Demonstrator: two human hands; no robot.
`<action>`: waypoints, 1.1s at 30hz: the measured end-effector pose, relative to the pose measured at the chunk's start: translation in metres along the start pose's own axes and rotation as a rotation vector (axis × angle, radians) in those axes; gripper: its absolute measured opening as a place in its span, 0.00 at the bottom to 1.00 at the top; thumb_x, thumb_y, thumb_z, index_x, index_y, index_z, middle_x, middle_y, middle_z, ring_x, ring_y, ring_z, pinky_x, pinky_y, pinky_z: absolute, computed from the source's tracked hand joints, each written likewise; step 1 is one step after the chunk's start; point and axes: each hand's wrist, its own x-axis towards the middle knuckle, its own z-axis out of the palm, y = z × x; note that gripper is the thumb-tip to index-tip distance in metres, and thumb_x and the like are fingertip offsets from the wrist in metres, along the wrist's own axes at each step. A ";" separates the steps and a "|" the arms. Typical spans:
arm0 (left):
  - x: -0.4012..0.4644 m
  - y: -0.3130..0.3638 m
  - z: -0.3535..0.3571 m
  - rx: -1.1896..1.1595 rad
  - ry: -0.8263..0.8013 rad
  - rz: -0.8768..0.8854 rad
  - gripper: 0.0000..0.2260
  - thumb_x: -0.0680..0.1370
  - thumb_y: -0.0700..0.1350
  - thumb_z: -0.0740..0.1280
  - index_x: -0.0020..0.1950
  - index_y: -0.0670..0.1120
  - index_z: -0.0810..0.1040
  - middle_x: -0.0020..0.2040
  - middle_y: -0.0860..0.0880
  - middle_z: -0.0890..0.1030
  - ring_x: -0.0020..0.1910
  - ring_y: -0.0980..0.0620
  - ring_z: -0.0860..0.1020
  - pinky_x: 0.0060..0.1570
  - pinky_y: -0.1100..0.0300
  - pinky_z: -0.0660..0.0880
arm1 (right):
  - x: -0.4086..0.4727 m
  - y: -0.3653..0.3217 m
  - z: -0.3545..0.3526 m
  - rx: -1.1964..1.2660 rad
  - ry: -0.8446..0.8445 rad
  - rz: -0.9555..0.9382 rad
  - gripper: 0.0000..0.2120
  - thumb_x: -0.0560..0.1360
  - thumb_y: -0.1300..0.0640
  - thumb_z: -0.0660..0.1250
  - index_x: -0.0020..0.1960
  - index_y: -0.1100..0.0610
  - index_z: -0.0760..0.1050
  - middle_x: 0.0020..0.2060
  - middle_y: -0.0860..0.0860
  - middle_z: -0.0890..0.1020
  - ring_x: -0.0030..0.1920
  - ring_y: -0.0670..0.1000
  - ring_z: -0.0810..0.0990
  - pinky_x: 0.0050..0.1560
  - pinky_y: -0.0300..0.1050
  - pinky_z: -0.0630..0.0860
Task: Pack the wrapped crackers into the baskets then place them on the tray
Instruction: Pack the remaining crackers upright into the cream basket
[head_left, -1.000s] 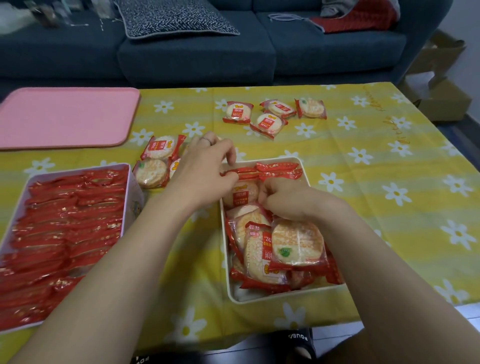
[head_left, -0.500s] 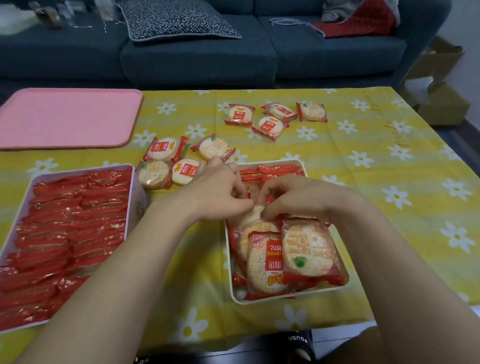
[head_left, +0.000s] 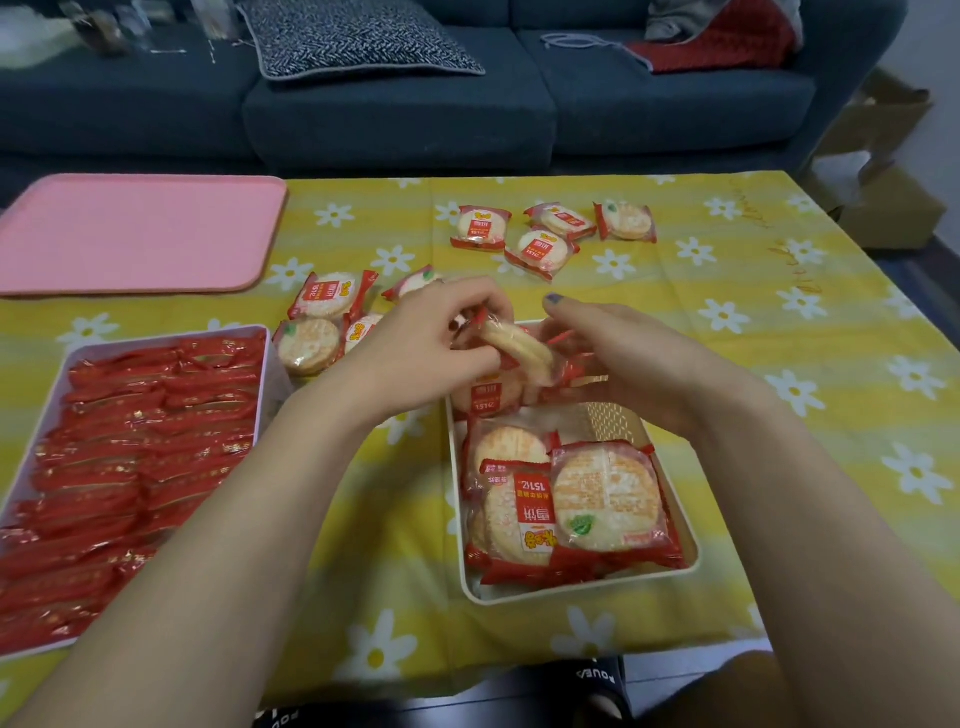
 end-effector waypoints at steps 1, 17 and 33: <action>0.000 -0.001 0.000 0.009 0.014 0.015 0.11 0.71 0.42 0.71 0.49 0.56 0.80 0.50 0.55 0.77 0.54 0.51 0.75 0.56 0.50 0.74 | 0.000 0.000 0.001 0.024 -0.002 0.016 0.21 0.81 0.45 0.63 0.60 0.62 0.78 0.45 0.57 0.83 0.44 0.55 0.82 0.48 0.50 0.81; 0.002 -0.012 -0.009 -0.153 0.085 -0.157 0.05 0.79 0.49 0.71 0.50 0.51 0.76 0.44 0.55 0.77 0.40 0.53 0.79 0.31 0.68 0.70 | -0.001 0.000 -0.011 0.083 -0.076 -0.134 0.14 0.74 0.56 0.73 0.59 0.55 0.79 0.52 0.54 0.84 0.53 0.55 0.84 0.55 0.51 0.80; 0.001 -0.024 0.007 0.315 -0.092 -0.087 0.10 0.68 0.47 0.74 0.43 0.53 0.74 0.40 0.55 0.77 0.42 0.52 0.75 0.42 0.52 0.74 | 0.014 0.018 0.027 -0.755 0.206 -0.451 0.12 0.68 0.66 0.70 0.48 0.54 0.81 0.40 0.47 0.81 0.43 0.49 0.79 0.43 0.39 0.73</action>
